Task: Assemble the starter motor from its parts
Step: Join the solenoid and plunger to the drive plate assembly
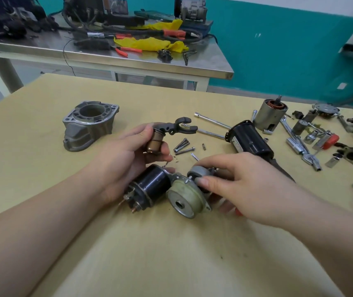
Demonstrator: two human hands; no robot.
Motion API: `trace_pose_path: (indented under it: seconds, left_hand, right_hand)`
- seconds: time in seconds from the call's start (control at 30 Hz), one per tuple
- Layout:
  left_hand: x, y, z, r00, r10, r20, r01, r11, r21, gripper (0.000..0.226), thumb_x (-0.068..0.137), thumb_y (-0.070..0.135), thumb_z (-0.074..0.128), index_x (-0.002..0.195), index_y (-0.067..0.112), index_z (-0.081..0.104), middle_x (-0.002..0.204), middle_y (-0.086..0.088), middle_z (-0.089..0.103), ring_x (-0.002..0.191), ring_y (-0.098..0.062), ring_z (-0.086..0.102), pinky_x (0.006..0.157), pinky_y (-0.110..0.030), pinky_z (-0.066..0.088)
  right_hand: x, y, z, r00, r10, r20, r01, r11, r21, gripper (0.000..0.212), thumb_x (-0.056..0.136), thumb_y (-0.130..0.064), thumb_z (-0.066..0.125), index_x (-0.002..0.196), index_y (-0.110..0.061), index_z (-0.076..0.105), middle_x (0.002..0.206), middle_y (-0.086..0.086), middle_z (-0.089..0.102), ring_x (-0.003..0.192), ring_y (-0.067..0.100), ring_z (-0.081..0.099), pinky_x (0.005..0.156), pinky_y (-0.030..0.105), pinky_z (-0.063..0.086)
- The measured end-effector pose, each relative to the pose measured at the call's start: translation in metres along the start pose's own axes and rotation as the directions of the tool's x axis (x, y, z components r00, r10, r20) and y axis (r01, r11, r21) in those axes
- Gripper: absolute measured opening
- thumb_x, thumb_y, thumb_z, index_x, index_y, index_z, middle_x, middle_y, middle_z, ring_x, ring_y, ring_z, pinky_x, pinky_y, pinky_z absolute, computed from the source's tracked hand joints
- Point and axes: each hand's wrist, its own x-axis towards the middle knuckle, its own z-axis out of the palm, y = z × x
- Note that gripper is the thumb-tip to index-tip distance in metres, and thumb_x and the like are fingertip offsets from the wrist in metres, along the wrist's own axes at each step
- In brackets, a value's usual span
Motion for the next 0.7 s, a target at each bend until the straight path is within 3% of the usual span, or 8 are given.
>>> trace_pose_path:
  seconds: [0.1, 0.17, 0.2, 0.3, 0.4, 0.53, 0.63, 0.7]
  left_hand:
    - [-0.003, -0.004, 0.004, 0.998, 0.064, 0.000, -0.064, 0.998, 0.007, 0.034, 0.105, 0.032, 0.053, 0.122, 0.012, 0.075, 0.083, -0.016, 0.064, 0.079, -0.029, 0.067, 0.074, -0.041, 0.064]
    - [-0.007, -0.005, 0.005, 0.996, 0.093, 0.012, -0.093, 0.995, 0.031, 0.036, 0.108, 0.033, 0.051, 0.127, 0.010, 0.072, 0.086, -0.018, 0.062, 0.083, -0.029, 0.064, 0.076, -0.041, 0.063]
    - [-0.009, -0.006, 0.006, 0.995, 0.102, 0.019, -0.103, 0.994, 0.046, 0.038, 0.108, 0.034, 0.051, 0.129, 0.010, 0.071, 0.087, -0.018, 0.061, 0.085, -0.029, 0.063, 0.077, -0.041, 0.062]
    - [-0.015, -0.004, 0.010, 0.990, 0.140, 0.019, -0.141, 0.987, 0.072, 0.040, 0.106, 0.037, 0.053, 0.132, 0.012, 0.069, 0.088, -0.016, 0.063, 0.087, -0.027, 0.062, 0.074, -0.037, 0.062]
    - [-0.018, -0.002, 0.016, 0.979, 0.203, -0.001, -0.202, 0.975, 0.093, 0.036, 0.105, 0.039, 0.053, 0.128, 0.019, 0.071, 0.089, -0.014, 0.064, 0.090, -0.025, 0.062, 0.080, -0.042, 0.059]
    - [-0.021, -0.002, 0.019, 0.963, 0.269, 0.028, -0.270, 0.950, 0.155, 0.032, 0.110, 0.042, 0.046, 0.133, 0.034, 0.067, 0.096, -0.013, 0.064, 0.099, -0.025, 0.062, 0.080, -0.050, 0.056]
    - [-0.021, -0.005, 0.019, 0.960, 0.271, 0.067, -0.279, 0.941, 0.191, 0.031, 0.113, 0.041, 0.046, 0.134, 0.031, 0.068, 0.098, -0.016, 0.062, 0.101, -0.045, 0.059, 0.092, -0.069, 0.050]
    - [-0.021, -0.007, 0.020, 0.960, 0.272, 0.059, -0.278, 0.943, 0.182, 0.032, 0.112, 0.039, 0.046, 0.131, 0.028, 0.069, 0.097, -0.015, 0.063, 0.100, -0.040, 0.060, 0.088, -0.063, 0.051]
  right_hand:
    - [-0.004, 0.008, 0.026, 0.989, -0.011, -0.147, 0.051, 0.962, 0.269, 0.028, 0.100, -0.025, 0.068, 0.108, -0.051, 0.069, 0.097, -0.018, 0.074, 0.082, 0.006, 0.074, 0.065, 0.026, 0.064]
    - [-0.004, 0.011, 0.040, 0.970, 0.011, -0.241, 0.081, 0.926, 0.370, 0.029, 0.101, -0.022, 0.067, 0.107, -0.051, 0.071, 0.097, -0.017, 0.075, 0.085, 0.001, 0.072, 0.069, 0.020, 0.061]
    - [-0.004, 0.012, 0.045, 0.963, 0.034, -0.268, 0.088, 0.897, 0.433, 0.027, 0.102, -0.024, 0.066, 0.109, -0.049, 0.072, 0.100, -0.013, 0.076, 0.089, 0.002, 0.073, 0.077, 0.023, 0.062]
    - [-0.002, 0.007, 0.054, 0.952, 0.086, -0.294, 0.127, 0.761, 0.636, 0.022, 0.098, -0.032, 0.070, 0.116, -0.044, 0.072, 0.109, 0.002, 0.076, 0.103, 0.021, 0.075, 0.098, 0.053, 0.059]
    - [0.002, -0.003, 0.057, 0.934, 0.077, -0.348, 0.205, 0.684, 0.700, 0.032, 0.084, -0.036, 0.074, 0.113, -0.048, 0.069, 0.109, 0.008, 0.076, 0.099, 0.025, 0.077, 0.095, 0.055, 0.060]
    - [0.007, -0.006, 0.062, 0.888, 0.070, -0.454, 0.320, 0.616, 0.720, 0.036, 0.088, -0.034, 0.071, 0.122, -0.045, 0.061, 0.114, 0.008, 0.076, 0.100, 0.027, 0.077, 0.091, 0.053, 0.061]
    - [0.010, -0.006, 0.069, 0.872, 0.082, -0.482, 0.351, 0.582, 0.734, 0.035, 0.091, -0.041, 0.068, 0.124, -0.045, 0.060, 0.118, 0.005, 0.076, 0.106, 0.026, 0.076, 0.097, 0.055, 0.058]
    - [0.010, -0.005, 0.070, 0.855, 0.076, -0.513, 0.379, 0.584, 0.718, 0.035, 0.092, -0.045, 0.069, 0.126, -0.045, 0.060, 0.119, 0.003, 0.075, 0.108, 0.023, 0.075, 0.096, 0.053, 0.058]
